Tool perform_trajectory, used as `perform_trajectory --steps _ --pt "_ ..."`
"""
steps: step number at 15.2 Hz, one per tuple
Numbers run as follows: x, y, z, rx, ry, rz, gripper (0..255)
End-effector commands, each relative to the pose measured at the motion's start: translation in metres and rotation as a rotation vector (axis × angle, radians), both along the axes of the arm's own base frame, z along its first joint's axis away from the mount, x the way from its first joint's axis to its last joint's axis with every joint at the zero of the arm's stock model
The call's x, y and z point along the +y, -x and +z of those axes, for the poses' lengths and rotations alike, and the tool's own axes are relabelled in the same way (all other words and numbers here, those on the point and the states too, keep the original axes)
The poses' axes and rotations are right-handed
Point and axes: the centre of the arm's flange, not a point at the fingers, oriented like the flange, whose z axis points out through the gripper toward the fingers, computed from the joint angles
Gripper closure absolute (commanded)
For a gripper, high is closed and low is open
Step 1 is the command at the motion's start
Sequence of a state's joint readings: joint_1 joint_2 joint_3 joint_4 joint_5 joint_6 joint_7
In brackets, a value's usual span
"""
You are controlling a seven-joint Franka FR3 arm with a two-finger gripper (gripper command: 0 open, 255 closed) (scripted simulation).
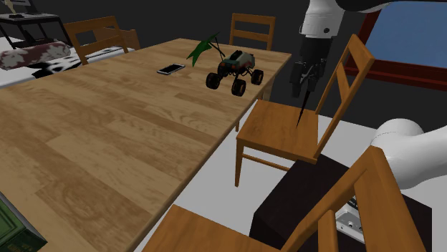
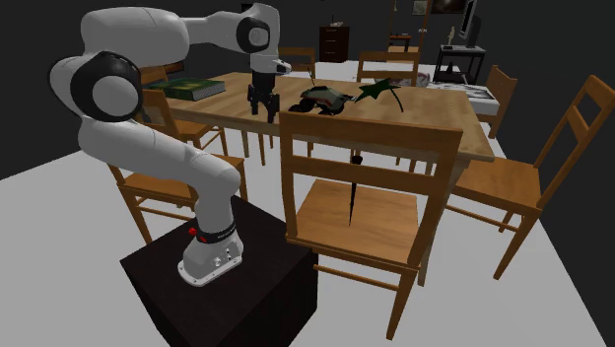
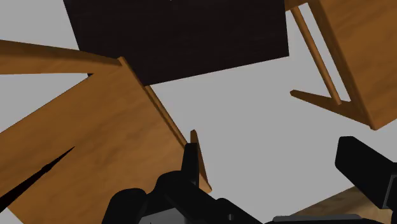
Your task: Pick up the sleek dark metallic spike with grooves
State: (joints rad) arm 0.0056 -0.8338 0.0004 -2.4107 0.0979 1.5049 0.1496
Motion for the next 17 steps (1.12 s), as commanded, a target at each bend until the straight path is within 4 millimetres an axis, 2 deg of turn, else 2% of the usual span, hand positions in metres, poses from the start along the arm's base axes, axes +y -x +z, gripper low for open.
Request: perform_trajectory --steps 1,17 --pt "0.000 0.000 0.000 0.000 0.000 0.000 0" --pt "-0.214 -0.049 -0.030 0.006 -0.067 0.048 0"
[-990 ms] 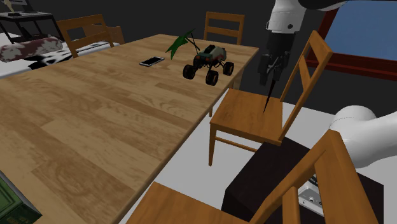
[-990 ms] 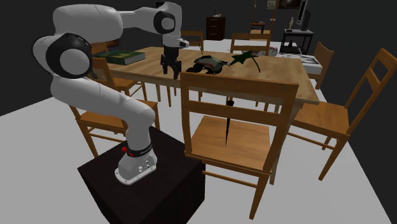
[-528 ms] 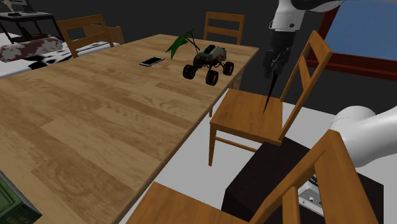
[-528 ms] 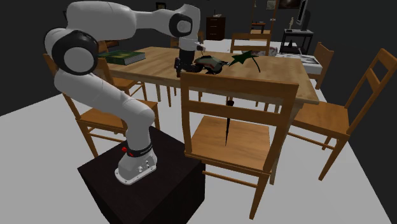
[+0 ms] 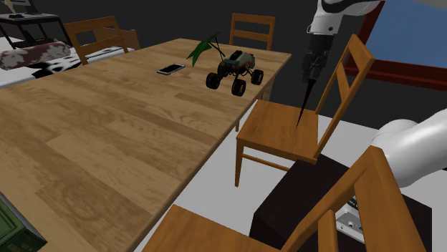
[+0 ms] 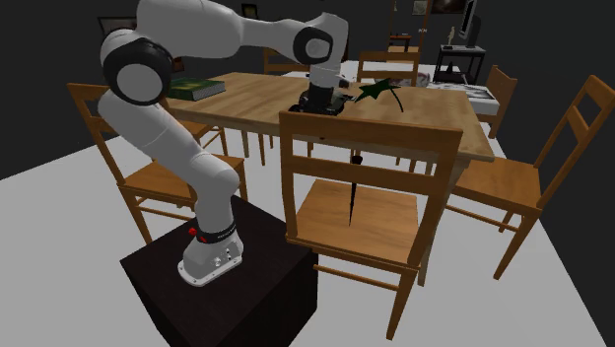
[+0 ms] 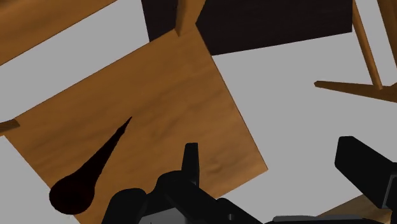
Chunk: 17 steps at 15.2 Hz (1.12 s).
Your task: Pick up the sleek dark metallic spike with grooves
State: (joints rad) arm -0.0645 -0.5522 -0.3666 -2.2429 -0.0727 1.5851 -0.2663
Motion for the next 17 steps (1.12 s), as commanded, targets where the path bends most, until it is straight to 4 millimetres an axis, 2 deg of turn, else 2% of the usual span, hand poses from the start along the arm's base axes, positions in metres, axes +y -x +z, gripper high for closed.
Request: perform_trajectory --steps 1,11,17 --pt "-0.028 -0.005 -0.007 0.001 -0.007 0.008 0" --pt "-0.158 -0.041 -0.034 0.005 -0.049 0.037 0" --pt "-0.163 -0.042 -0.061 0.005 -0.051 0.038 0"
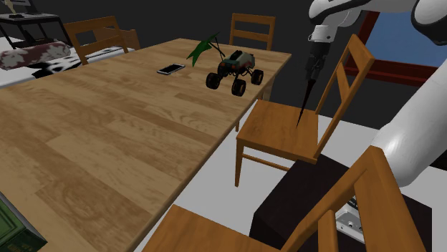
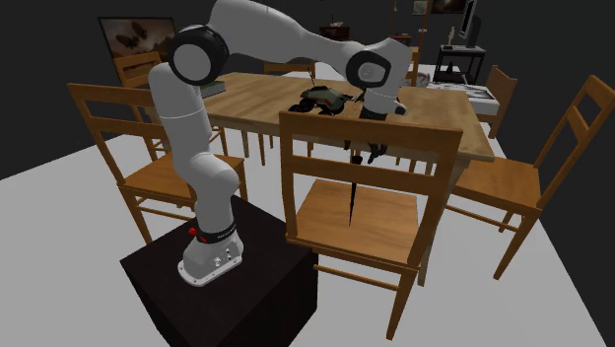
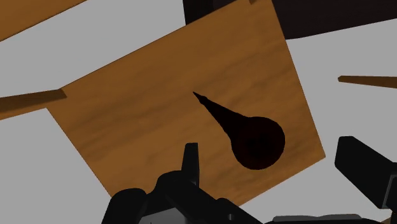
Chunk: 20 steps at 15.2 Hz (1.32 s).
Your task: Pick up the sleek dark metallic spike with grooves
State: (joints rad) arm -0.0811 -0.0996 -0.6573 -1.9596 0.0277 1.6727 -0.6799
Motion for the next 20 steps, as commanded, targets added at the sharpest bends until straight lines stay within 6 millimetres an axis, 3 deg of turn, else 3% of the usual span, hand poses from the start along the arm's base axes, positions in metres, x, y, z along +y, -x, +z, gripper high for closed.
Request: perform_trajectory --steps 1,4,5,14,20 --pt "0.000 -0.001 -0.010 0.000 0.000 0.000 0" --pt "0.000 -0.001 -0.018 0.000 0.000 0.000 0" --pt "0.000 0.000 -0.019 0.000 0.000 0.000 255" --pt "0.000 -0.001 -0.018 0.000 0.000 0.000 255" --pt "0.000 -0.001 0.013 0.000 0.000 0.000 255"
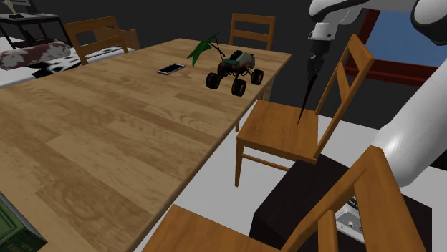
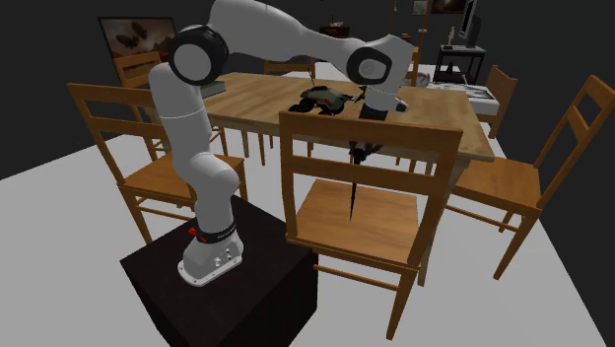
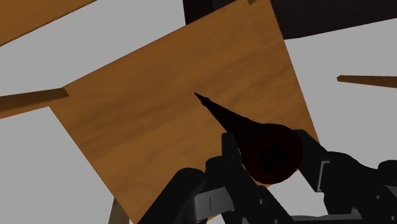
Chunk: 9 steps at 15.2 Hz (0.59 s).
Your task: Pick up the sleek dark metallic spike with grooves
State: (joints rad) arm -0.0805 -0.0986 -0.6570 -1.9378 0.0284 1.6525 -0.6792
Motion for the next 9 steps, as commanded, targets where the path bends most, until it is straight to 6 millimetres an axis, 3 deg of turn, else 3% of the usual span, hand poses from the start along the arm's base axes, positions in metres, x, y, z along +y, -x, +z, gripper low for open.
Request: perform_trajectory --steps 1,9 --pt "0.001 0.000 0.010 0.000 0.000 0.000 255" --pt "0.001 0.000 0.053 0.000 0.000 0.000 255"
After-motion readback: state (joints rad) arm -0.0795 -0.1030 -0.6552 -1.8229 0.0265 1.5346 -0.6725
